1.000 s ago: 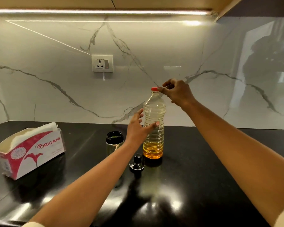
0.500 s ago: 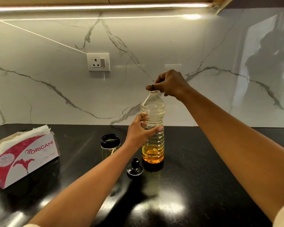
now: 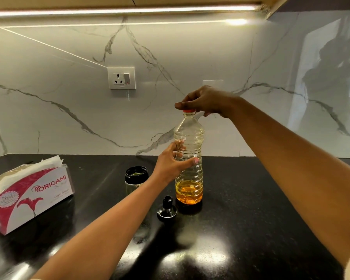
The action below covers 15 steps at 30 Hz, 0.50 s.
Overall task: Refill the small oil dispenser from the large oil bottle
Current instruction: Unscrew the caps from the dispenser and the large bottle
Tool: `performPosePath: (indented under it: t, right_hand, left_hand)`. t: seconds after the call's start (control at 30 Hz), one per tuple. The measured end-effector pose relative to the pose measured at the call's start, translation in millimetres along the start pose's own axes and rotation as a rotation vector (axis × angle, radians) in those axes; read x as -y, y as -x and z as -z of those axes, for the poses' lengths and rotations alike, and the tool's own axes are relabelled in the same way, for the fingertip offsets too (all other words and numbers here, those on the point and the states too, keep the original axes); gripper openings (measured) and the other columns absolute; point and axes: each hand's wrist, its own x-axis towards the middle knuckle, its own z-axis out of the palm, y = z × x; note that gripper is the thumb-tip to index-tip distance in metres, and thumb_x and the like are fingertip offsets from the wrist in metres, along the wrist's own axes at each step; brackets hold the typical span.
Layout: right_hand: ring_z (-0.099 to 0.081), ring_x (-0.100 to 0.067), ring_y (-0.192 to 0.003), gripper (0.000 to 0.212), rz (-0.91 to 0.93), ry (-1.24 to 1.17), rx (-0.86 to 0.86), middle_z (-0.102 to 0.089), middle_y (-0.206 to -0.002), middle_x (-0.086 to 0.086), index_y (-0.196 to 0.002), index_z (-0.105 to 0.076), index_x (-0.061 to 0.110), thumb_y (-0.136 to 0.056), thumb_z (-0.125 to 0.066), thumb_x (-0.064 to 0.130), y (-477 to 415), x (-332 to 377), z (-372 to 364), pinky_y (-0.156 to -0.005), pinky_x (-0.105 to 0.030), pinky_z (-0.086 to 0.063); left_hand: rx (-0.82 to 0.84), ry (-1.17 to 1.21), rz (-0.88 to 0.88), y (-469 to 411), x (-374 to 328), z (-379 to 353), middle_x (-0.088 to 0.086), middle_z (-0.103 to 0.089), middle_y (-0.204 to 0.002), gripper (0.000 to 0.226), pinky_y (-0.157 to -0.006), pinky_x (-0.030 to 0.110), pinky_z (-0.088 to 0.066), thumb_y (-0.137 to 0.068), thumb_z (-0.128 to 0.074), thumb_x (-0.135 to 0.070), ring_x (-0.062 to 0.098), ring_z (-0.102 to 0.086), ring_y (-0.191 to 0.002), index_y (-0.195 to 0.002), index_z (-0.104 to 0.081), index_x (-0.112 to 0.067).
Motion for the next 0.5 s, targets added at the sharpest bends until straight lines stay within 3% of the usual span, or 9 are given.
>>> performPosePath:
  t: [0.13, 0.2, 0.3, 0.4, 0.5]
  right_hand:
    - [-0.052, -0.015, -0.069, 0.066, -0.002, 0.315, -0.200, -0.058, -0.070, -0.007, -0.085, -0.067, 0.002, -0.073, -0.060, 0.066, -5.1, 0.1, -3.3, -0.063, -0.025, -0.041]
    - [-0.052, -0.017, -0.069, 0.067, 0.018, 0.396, -0.219, -0.055, -0.064, -0.006, -0.081, -0.067, -0.002, -0.073, -0.063, 0.063, -7.7, -0.1, -3.9, -0.064, -0.026, -0.040]
    - [-0.053, -0.013, -0.061, 0.053, 0.038, 0.380, -0.157, -0.059, -0.065, -0.003, -0.086, -0.071, -0.001, -0.077, -0.067, 0.051, -6.6, 2.5, -0.6, -0.052, -0.019, -0.038]
    - [-0.057, -0.010, -0.068, 0.032, -0.003, 0.249, 0.003, -0.067, -0.087, -0.006, -0.100, -0.070, 0.006, -0.084, -0.067, 0.034, -5.6, 4.8, 8.0, -0.051, -0.015, -0.044]
    - [-0.057, -0.012, -0.096, 0.030, -0.024, 0.115, 0.131, -0.064, -0.117, -0.006, -0.118, -0.064, 0.012, -0.088, -0.063, 0.014, -5.5, 6.2, 13.9, -0.071, -0.018, -0.051]
  left_hand:
    - [0.004, -0.010, -0.005, -2.4, 1.5, -1.3, -0.007, -0.061, -0.110, 0.065, -0.082, 0.018, -0.049, -0.072, -0.080, -0.036, 0.011, -0.060, -0.103, -0.128, -0.049, -0.022]
    - [0.010, -0.007, -0.001, -2.9, 1.2, -1.2, -0.008, -0.061, -0.109, 0.062, -0.082, 0.018, -0.049, -0.073, -0.080, -0.034, 0.011, -0.060, -0.103, -0.126, -0.048, -0.023]
    - [0.008, -0.003, -0.001, -3.1, 2.1, -1.3, -0.009, -0.060, -0.108, 0.060, -0.086, 0.023, -0.051, -0.072, -0.080, -0.035, 0.012, -0.060, -0.103, -0.122, -0.048, -0.027]
    - [0.009, 0.007, -0.001, -2.5, 2.6, -1.4, -0.010, -0.060, -0.107, 0.057, -0.087, 0.024, -0.051, -0.072, -0.080, -0.035, 0.012, -0.060, -0.104, -0.118, -0.047, -0.030]
    - [0.012, 0.018, 0.000, -1.6, 1.8, -1.0, -0.011, -0.060, -0.106, 0.057, -0.086, 0.022, -0.051, -0.072, -0.080, -0.034, 0.009, -0.059, -0.102, -0.119, -0.047, -0.030]
